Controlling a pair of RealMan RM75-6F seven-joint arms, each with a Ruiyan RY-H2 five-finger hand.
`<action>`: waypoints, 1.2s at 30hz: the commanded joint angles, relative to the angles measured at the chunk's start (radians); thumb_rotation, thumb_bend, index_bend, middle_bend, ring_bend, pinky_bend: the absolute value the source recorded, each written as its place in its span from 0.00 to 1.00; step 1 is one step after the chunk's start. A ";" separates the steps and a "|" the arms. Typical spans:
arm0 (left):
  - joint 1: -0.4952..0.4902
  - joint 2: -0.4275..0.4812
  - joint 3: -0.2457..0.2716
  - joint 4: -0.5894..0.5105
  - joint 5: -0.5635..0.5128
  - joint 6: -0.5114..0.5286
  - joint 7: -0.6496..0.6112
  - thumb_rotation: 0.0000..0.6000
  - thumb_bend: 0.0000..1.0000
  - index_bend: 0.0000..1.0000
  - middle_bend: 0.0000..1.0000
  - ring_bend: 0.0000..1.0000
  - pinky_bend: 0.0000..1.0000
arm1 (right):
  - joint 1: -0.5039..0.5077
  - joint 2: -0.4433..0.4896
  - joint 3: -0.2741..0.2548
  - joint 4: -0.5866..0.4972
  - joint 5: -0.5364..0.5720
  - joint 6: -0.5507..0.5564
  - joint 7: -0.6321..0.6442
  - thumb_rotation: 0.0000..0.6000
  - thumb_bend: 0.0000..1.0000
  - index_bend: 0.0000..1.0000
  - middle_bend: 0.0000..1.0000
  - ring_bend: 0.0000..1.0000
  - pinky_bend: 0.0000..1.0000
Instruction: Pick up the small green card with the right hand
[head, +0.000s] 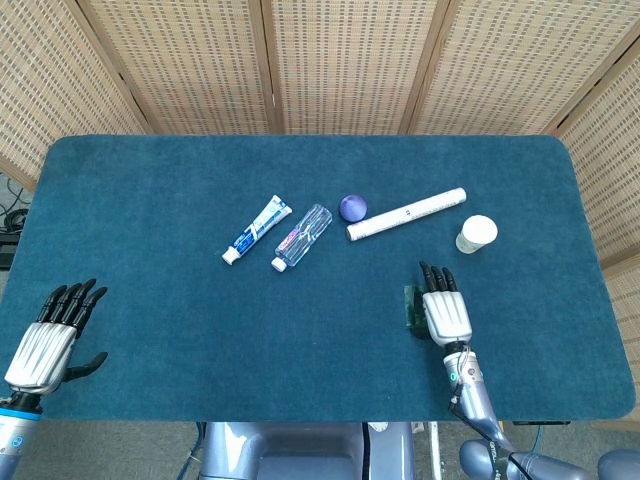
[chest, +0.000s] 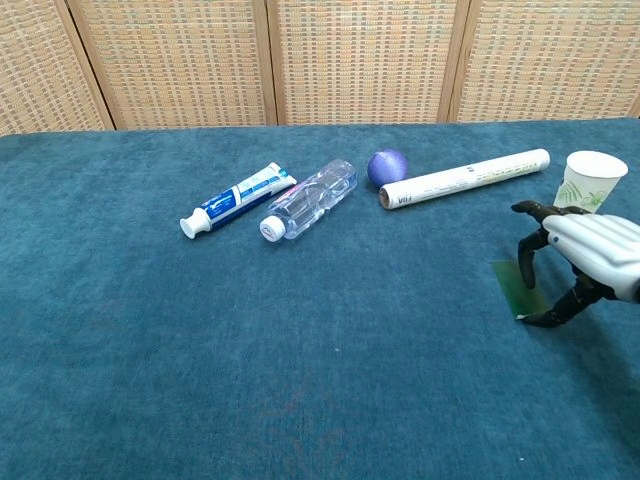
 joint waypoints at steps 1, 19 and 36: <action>0.000 0.000 0.000 0.000 0.000 0.000 -0.001 1.00 0.25 0.00 0.00 0.00 0.00 | 0.001 0.001 0.001 -0.002 0.001 0.000 -0.001 1.00 0.16 0.59 0.03 0.00 0.00; -0.005 0.004 0.003 -0.001 0.001 -0.010 -0.014 1.00 0.25 0.00 0.00 0.00 0.00 | 0.012 0.003 0.002 -0.002 0.013 -0.019 -0.008 1.00 0.31 0.59 0.03 0.00 0.00; -0.006 0.008 0.009 -0.003 0.016 -0.004 -0.027 1.00 0.25 0.00 0.00 0.00 0.00 | 0.015 0.022 -0.005 -0.028 0.025 -0.029 -0.025 1.00 0.40 0.59 0.03 0.00 0.00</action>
